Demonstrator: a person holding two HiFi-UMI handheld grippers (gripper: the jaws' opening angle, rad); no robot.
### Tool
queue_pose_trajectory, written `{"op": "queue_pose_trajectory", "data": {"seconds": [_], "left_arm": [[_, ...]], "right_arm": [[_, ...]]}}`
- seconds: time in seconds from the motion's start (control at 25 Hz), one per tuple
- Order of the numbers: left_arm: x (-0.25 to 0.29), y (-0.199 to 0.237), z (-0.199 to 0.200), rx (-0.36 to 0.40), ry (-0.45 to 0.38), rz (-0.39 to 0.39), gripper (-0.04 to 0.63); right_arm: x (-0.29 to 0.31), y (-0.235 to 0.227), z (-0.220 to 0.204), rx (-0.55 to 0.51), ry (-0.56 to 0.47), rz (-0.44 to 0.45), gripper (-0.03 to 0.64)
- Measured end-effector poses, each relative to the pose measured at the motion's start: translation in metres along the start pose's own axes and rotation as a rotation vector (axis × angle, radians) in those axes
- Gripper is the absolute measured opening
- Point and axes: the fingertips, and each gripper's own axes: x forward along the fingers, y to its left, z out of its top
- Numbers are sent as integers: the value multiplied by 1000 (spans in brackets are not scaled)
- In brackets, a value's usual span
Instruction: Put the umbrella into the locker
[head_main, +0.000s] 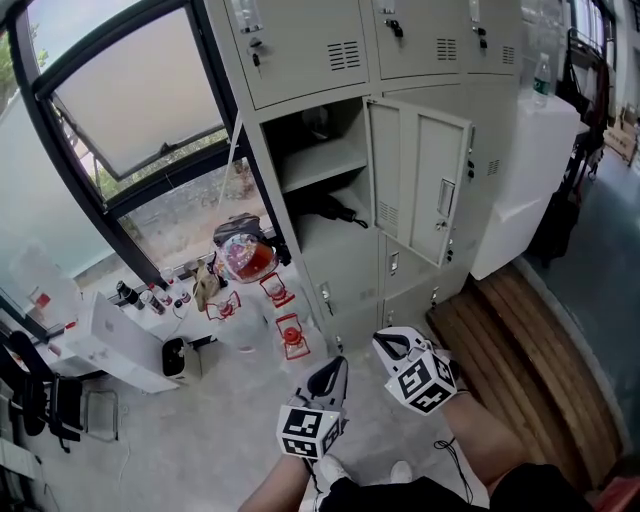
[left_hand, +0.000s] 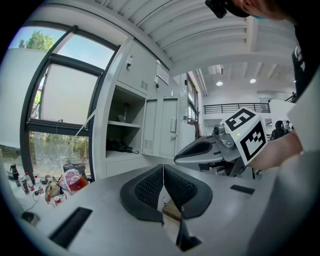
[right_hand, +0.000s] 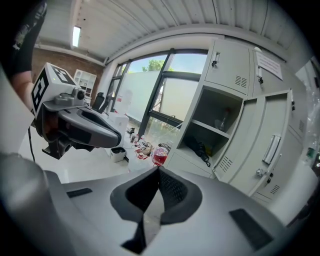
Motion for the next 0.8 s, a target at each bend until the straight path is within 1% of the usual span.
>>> {"op": "queue_pose_trajectory", "data": {"seconds": [0.36, 0.8], "left_arm": [[0, -26, -7, -8, 3, 47, 18], [-1, -51, -11, -10, 0, 80, 18]], "right_arm": [[-25, 7, -19, 5, -24, 31, 54], [-43, 14, -30, -3, -53, 65, 54]]}}
